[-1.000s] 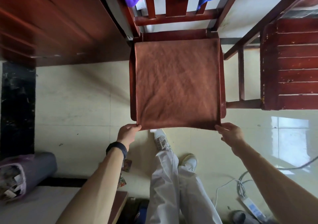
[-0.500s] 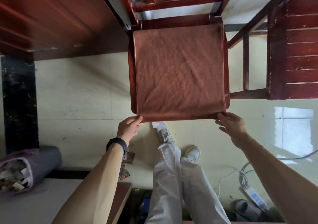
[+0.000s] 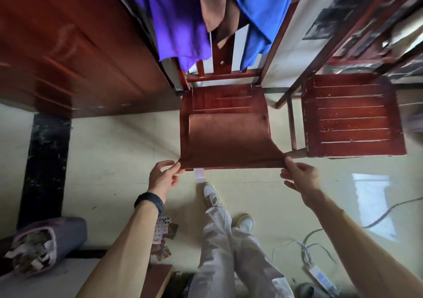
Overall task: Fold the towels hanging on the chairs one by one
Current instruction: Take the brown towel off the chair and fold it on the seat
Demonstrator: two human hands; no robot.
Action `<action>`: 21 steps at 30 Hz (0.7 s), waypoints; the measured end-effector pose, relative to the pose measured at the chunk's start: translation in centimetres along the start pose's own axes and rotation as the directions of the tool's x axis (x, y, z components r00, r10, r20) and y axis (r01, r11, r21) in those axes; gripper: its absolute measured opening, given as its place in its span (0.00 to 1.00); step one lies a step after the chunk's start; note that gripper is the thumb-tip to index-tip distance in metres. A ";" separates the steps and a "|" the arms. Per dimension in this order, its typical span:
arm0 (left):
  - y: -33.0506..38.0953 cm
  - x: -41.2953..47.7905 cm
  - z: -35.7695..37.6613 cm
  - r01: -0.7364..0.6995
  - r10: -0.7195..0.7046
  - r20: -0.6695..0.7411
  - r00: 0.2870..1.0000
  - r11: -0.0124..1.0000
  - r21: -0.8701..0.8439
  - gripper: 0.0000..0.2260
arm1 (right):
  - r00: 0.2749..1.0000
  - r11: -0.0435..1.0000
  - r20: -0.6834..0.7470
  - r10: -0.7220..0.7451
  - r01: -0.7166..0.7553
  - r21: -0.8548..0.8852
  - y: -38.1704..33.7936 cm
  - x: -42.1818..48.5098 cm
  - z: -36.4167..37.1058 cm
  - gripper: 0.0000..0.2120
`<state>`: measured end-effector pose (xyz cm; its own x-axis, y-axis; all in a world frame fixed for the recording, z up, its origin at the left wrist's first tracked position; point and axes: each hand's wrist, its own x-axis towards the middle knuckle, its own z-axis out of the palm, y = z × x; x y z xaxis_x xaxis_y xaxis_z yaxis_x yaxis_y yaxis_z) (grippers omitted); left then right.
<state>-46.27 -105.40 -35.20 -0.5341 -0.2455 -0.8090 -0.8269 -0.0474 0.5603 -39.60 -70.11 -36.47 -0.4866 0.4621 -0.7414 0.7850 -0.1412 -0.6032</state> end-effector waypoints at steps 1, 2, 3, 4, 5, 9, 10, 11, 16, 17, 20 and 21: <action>1.3 -1.5 -0.2 -0.032 0.032 -0.001 0.999 0.999 -0.009 0.06 | 1.000 1.000 -0.011 -0.018 0.018 -0.006 -1.4 -1.3 -0.7 0.14; 2.5 -3.1 -0.6 -0.054 0.054 0.009 0.998 0.999 -0.004 0.05 | 0.999 0.999 -0.017 -0.032 0.032 -0.017 -2.5 -2.5 -1.5 0.14; 3.5 -4.6 -1.0 -0.061 0.061 0.029 0.998 0.998 0.012 0.05 | 0.999 0.999 -0.013 -0.036 0.035 -0.032 -3.4 -3.8 -2.3 0.14; 4.2 -6.4 -1.4 -0.057 0.054 0.052 0.997 0.997 0.050 0.06 | 1.000 0.998 0.005 -0.027 0.028 -0.063 -4.1 -5.1 -3.2 0.14; 4.7 -7.6 -1.6 -0.050 0.043 0.071 0.997 0.993 0.106 0.07 | 1.000 0.995 0.031 -0.002 0.006 -0.103 -4.3 -5.9 -3.9 0.13; 6.6 -11.9 -1.6 -0.097 0.087 0.069 0.994 0.982 0.162 0.06 | 0.999 0.997 0.037 -0.007 0.010 -0.076 -5.4 -9.2 -6.3 0.13; 7.1 -12.7 -1.6 -0.111 0.099 0.092 0.991 0.983 0.148 0.06 | 1.000 0.999 0.007 -0.024 0.024 -0.024 -5.8 -9.8 -6.8 0.13; 7.6 -13.4 -1.8 -0.121 0.104 0.119 0.987 0.983 0.140 0.07 | 0.999 0.999 -0.016 -0.039 0.040 0.030 -6.0 -10.4 -7.3 0.13; 8.6 -15.6 -2.8 -0.206 0.161 0.232 0.959 0.961 0.186 0.11 | 0.987 0.981 -0.111 -0.120 0.135 0.137 -6.8 -13.0 -9.0 0.11; 8.7 -15.8 -2.9 -0.252 0.186 0.269 0.945 0.938 0.237 0.11 | 0.981 0.973 -0.129 -0.143 0.163 0.160 -7.0 -13.5 -9.3 0.11; 9.1 -16.2 -2.8 -0.422 0.279 0.350 0.894 0.788 0.448 0.14 | 0.962 0.954 -0.085 -0.258 0.268 0.137 -7.6 -14.8 -10.1 0.08; 9.1 -16.2 -2.8 -0.474 0.337 0.339 0.878 0.709 0.522 0.14 | 0.946 0.944 -0.048 -0.321 0.324 0.065 -7.7 -15.1 -10.4 0.07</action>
<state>-44.71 -104.57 -16.51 -0.8075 0.0970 -0.5818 -0.4251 0.5881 0.6881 -34.32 -66.93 -17.53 -0.6936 0.5247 -0.4936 0.5587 -0.0407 -0.8284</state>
